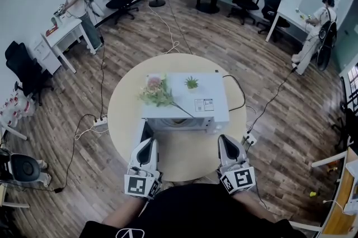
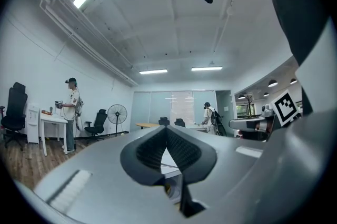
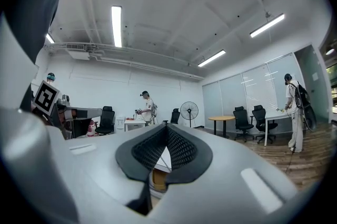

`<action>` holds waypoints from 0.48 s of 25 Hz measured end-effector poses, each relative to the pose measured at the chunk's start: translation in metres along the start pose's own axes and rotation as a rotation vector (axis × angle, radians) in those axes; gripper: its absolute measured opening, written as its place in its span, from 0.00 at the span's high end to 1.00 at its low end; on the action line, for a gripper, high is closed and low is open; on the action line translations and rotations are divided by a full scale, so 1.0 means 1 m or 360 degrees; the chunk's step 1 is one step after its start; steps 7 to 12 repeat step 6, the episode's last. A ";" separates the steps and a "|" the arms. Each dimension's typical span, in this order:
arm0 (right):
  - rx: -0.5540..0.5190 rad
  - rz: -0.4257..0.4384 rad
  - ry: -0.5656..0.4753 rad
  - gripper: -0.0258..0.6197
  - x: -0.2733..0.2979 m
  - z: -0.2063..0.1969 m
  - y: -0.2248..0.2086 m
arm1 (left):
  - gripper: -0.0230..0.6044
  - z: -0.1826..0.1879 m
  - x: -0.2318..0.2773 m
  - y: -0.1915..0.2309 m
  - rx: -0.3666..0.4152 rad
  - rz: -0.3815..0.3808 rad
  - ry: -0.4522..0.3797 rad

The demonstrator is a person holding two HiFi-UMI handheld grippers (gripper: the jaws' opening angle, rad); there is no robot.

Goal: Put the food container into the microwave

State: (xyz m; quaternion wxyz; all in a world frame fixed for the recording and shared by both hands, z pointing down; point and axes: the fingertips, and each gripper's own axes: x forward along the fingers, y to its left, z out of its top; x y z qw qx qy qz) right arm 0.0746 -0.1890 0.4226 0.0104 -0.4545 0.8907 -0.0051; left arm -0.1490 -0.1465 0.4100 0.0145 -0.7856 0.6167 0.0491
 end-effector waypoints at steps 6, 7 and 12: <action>-0.0020 0.0003 -0.0014 0.95 -0.002 0.004 0.000 | 0.96 0.003 -0.001 -0.004 0.0009 -0.0006 -0.0011; -0.0020 0.0003 -0.0014 0.95 -0.002 0.004 0.000 | 0.96 0.003 -0.001 -0.004 0.0009 -0.0006 -0.0011; -0.0020 0.0003 -0.0014 0.95 -0.002 0.004 0.000 | 0.96 0.003 -0.001 -0.004 0.0009 -0.0006 -0.0011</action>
